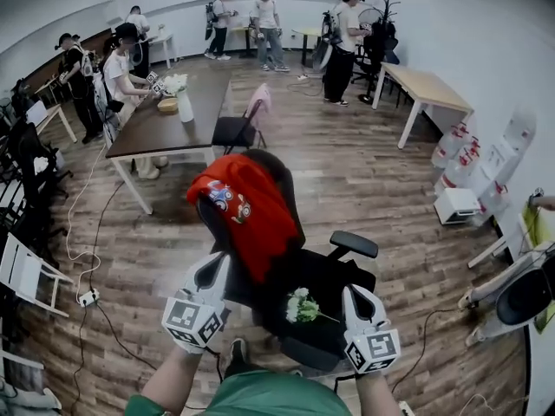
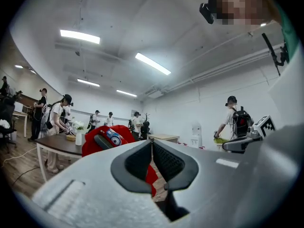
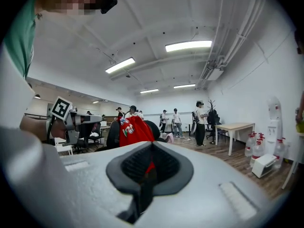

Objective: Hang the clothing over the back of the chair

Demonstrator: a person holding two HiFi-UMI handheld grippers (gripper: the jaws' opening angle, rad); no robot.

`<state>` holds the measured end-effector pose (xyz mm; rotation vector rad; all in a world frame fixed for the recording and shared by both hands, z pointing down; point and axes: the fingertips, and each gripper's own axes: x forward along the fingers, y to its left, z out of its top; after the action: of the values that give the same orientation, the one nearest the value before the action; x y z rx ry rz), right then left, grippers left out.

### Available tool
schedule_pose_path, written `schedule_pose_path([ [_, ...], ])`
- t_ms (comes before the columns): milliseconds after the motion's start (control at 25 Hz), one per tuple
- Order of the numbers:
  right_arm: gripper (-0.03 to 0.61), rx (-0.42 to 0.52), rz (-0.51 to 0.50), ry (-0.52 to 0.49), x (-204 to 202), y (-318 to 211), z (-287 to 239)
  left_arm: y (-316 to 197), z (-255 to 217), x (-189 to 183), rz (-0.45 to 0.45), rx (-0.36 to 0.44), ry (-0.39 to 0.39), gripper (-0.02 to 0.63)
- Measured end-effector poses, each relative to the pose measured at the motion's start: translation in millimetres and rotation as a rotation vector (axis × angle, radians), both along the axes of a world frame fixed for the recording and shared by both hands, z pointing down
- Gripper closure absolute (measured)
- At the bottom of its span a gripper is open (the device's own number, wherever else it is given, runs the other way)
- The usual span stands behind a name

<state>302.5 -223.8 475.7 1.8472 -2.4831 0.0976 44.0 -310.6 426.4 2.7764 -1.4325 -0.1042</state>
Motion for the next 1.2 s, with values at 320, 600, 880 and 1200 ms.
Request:
schedule_pose_path([
  [320,0.577,0.048,-0.016,0.022,29.7,31.0,-17.7,37.8,5.5,91.1,0.086,-0.018,-0.020,0.597],
  [600,0.577,0.048,0.020,-0.004,49.3,49.1,-9.9,49.8,24.3,111.0,0.116,-0.069,-0.064,0.597],
  [880,0.577,0.045,0.025,-0.031,49.1,50.2,-4.3,55.1,30.2,113.2,0.127,-0.084,-0.092,0.597],
  [1200,0.577,0.033,-0.004,-0.046,40.6,38.9,2.3,52.4,35.8,102.3,0.103,-0.097,-0.101,0.595],
])
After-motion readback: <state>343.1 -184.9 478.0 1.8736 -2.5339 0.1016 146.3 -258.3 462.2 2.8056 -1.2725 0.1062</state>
